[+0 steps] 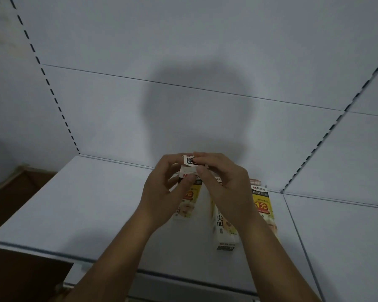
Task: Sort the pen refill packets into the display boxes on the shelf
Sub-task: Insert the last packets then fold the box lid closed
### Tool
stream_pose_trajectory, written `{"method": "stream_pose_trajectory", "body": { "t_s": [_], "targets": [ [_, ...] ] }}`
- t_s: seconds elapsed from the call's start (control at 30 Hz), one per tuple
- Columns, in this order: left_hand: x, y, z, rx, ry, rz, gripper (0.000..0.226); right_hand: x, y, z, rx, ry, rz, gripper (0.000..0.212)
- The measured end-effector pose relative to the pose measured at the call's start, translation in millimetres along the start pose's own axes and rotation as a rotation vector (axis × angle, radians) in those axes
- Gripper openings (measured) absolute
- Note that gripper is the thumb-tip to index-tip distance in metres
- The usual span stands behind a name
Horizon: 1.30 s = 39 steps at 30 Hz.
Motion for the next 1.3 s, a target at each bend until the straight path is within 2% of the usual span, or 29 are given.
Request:
{"method": "stream_pose_trajectory", "body": {
  "t_s": [0.13,0.43,0.57,0.8,0.93,1.1,1.3],
  "targets": [
    [1.9,-0.5,1.3,0.039,0.044,0.065,0.029,-0.8,-1.4,0.8,0.003,0.016,0.009,0.022],
    [5.3,-4.3,3.3,0.090,0.045,0.027,0.032,3.8,-7.7,2.5,0.036,0.003,-0.017,0.025],
    [3.2,-2.6,2.4,0.079,0.064,0.050,0.034,6.3,-5.9,3.7,-0.017,0.030,-0.032,0.028],
    [2.5,-1.3,4.8,0.031,0.013,0.045,0.031,6.0,-2.9,4.0,-0.028,0.058,0.032,0.029],
    [7.2,-0.2,5.1,0.023,-0.060,-0.056,0.026,10.1,-5.9,10.4,-0.079,0.097,0.108,0.037],
    [4.1,0.2,5.2,0.051,-0.059,-0.065,0.016,18.8,-2.4,22.8,0.057,0.134,0.108,0.032],
    [2.4,2.6,4.7,0.057,-0.098,-0.073,0.013,16.7,-5.4,24.4,0.049,0.180,0.133,0.031]
  ]
}}
Point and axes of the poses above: each hand's wrist, its own z-axis away from the middle knuckle, its own y-axis out of the back of the hand, x = y × z, the point moved 5 cm from there along -z, towards the middle knuckle, and after that the axes turned 5 degrees about x, right-handed, at the moved point
